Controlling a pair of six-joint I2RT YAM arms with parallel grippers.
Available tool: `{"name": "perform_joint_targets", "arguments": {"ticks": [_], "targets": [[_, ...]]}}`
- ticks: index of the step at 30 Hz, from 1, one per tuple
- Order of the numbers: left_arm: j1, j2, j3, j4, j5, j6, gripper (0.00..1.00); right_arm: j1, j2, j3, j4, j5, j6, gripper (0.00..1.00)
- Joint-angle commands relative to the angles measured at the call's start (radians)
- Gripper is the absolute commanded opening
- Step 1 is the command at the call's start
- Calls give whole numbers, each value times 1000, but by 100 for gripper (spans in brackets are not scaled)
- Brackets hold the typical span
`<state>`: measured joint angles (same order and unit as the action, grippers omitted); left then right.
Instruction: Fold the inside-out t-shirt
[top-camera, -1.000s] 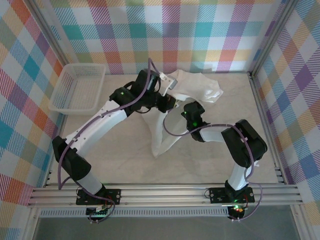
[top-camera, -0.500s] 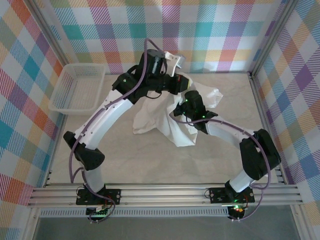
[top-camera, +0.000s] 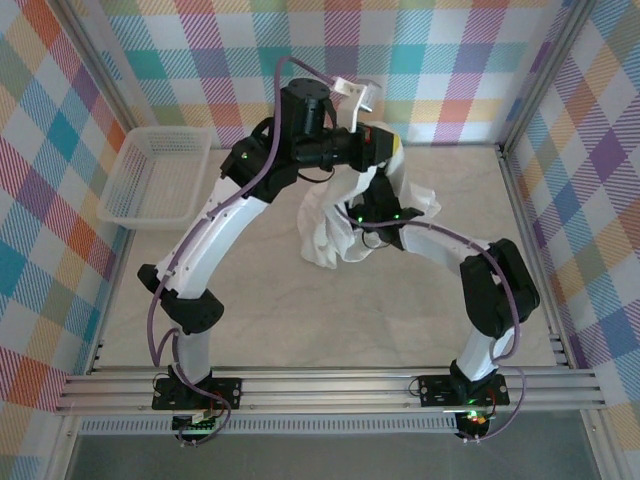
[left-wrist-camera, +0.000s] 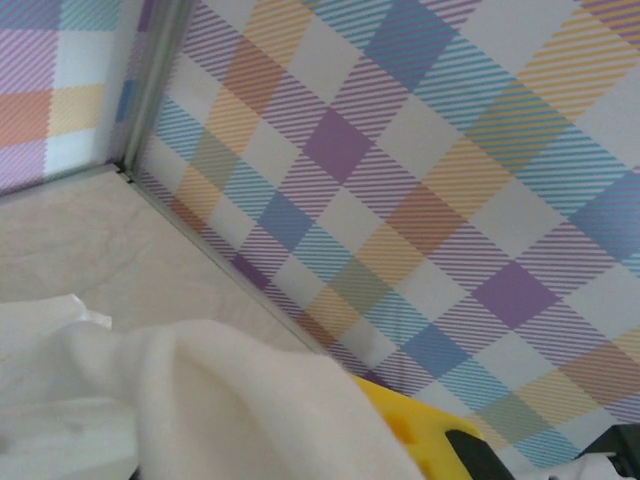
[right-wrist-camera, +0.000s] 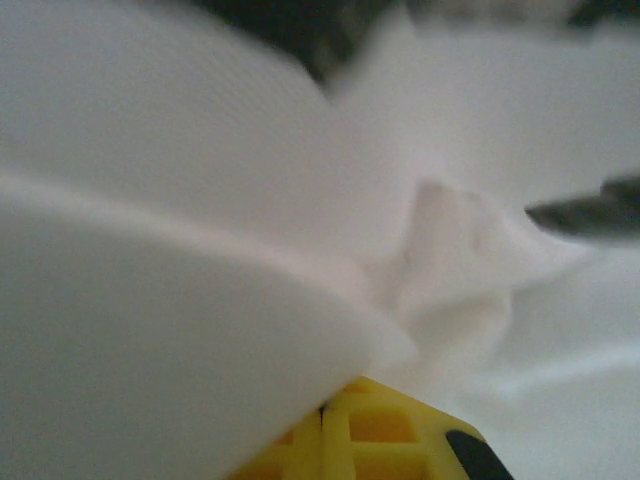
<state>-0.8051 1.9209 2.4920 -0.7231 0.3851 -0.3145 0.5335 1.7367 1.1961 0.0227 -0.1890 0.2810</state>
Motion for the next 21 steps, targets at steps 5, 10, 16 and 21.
{"name": "perform_joint_targets", "arguments": {"ticks": [5,10,16,21], "targets": [[-48,-114,31,46,-44,37,4,-53,207,148,-122,-292,147,0],[-51,-138,30,41,-45,54,3,-94,181,216,-150,-417,310,0],[-97,-147,31,109,7,74,4,-148,241,322,-330,-331,371,0],[-147,-174,32,85,-56,182,4,-141,398,411,-591,-284,169,0]]}}
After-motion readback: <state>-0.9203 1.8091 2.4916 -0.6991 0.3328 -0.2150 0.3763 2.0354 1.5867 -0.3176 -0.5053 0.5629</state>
